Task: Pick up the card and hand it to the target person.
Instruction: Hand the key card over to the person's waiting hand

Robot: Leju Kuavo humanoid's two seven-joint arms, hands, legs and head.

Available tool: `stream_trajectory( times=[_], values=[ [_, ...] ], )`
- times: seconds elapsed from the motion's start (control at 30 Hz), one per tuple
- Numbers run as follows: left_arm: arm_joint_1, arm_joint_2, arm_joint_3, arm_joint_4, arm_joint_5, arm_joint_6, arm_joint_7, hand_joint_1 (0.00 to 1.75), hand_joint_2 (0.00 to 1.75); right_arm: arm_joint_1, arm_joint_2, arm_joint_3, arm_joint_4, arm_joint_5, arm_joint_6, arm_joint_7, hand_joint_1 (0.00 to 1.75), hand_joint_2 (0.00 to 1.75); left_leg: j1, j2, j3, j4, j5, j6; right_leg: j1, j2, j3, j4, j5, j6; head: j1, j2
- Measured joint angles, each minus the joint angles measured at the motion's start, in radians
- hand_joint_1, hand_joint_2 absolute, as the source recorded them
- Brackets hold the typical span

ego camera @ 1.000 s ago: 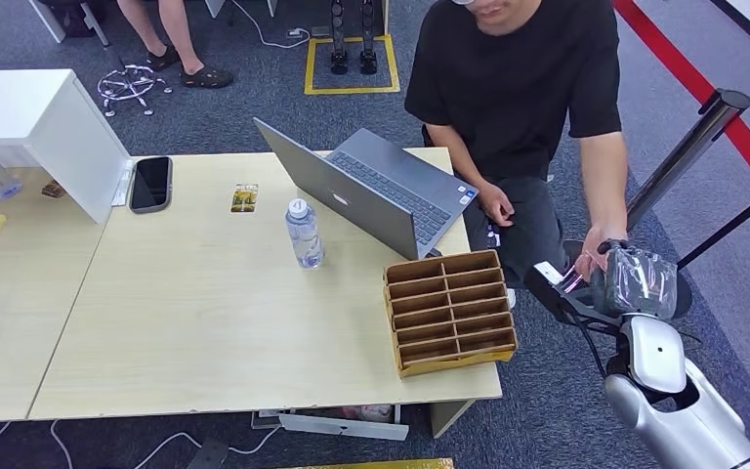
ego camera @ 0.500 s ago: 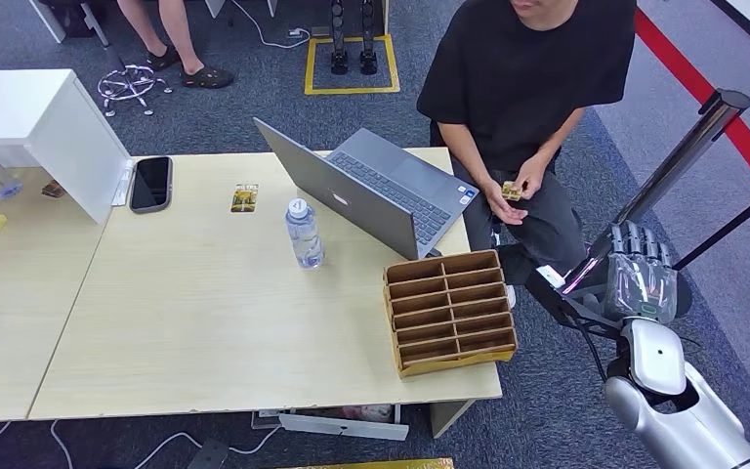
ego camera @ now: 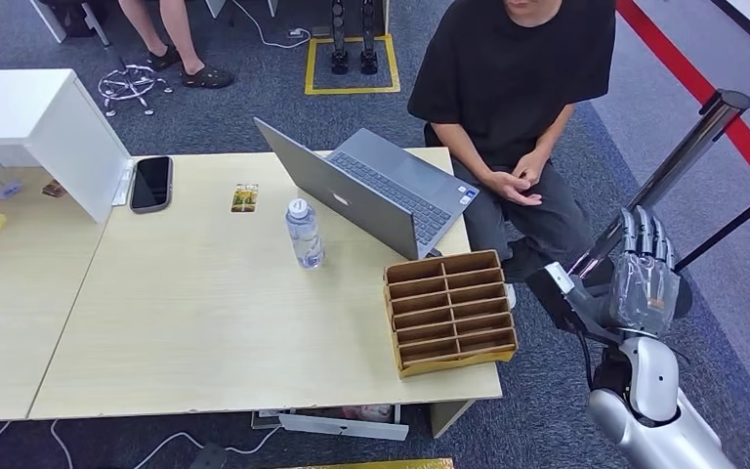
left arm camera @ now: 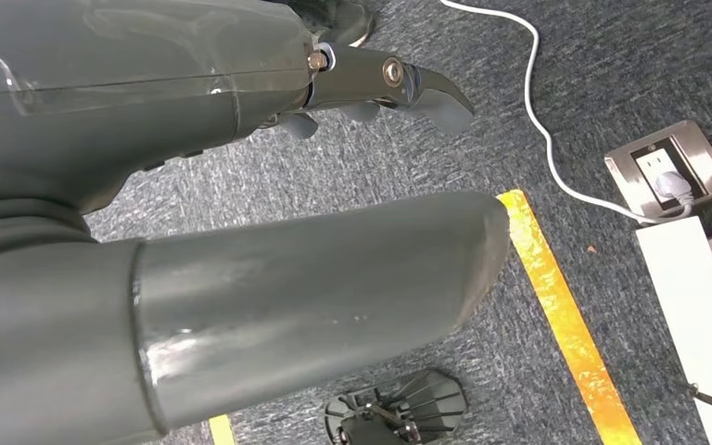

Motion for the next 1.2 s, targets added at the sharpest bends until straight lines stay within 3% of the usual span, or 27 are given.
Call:
stream_trajectory(
  times=[0.17,0.33,0.5,0.63,0.8,1.2],
  values=[
    [0.010,0.000,0.001,0.000,0.011,0.012,-0.009,0.00,0.00,0.027,0.070,0.010,-0.038,-0.052,-0.080,-0.056,0.00,1.75,0.000,0.000,0.000,0.000,0.000,0.000,0.000,0.000,0.000,0.000,0.000,0.000,0.000,0.000],
    [0.016,0.000,0.002,0.000,0.015,0.018,-0.014,0.00,0.00,0.043,0.123,0.024,-0.056,-0.114,-0.098,-0.095,0.00,1.75,0.000,0.000,0.000,0.000,0.000,0.000,0.000,0.000,0.000,0.000,0.000,0.000,0.000,0.000],
    [0.017,0.000,0.002,0.000,0.017,0.023,-0.016,0.00,0.00,0.049,0.142,0.029,-0.061,-0.170,-0.098,-0.132,0.00,1.75,0.000,0.000,0.000,0.000,0.000,0.000,0.000,0.000,0.000,0.000,0.000,0.000,0.000,0.000],
    [0.022,-0.003,0.003,0.000,0.027,0.030,-0.018,0.00,0.00,0.080,0.232,0.040,-0.064,-0.231,-0.098,-0.280,0.00,1.75,0.000,0.000,0.000,0.000,0.000,0.000,0.000,0.000,0.000,0.000,0.000,0.000,0.000,0.000],
    [0.028,-0.004,0.003,0.000,0.028,0.035,-0.017,0.00,0.00,0.101,0.282,0.041,-0.064,-0.229,-0.098,-0.336,0.00,1.75,0.000,0.000,0.000,0.000,0.000,0.000,0.000,0.000,0.000,0.000,0.000,0.000,0.000,0.000],
    [0.038,-0.004,0.004,0.000,0.029,0.053,-0.032,0.00,0.00,0.198,0.431,-0.018,-0.067,-0.231,-0.099,-0.559,0.00,1.75,0.000,0.000,0.000,0.000,0.000,0.000,0.000,0.000,0.000,0.000,0.000,0.000,0.000,0.000]
  ],
)
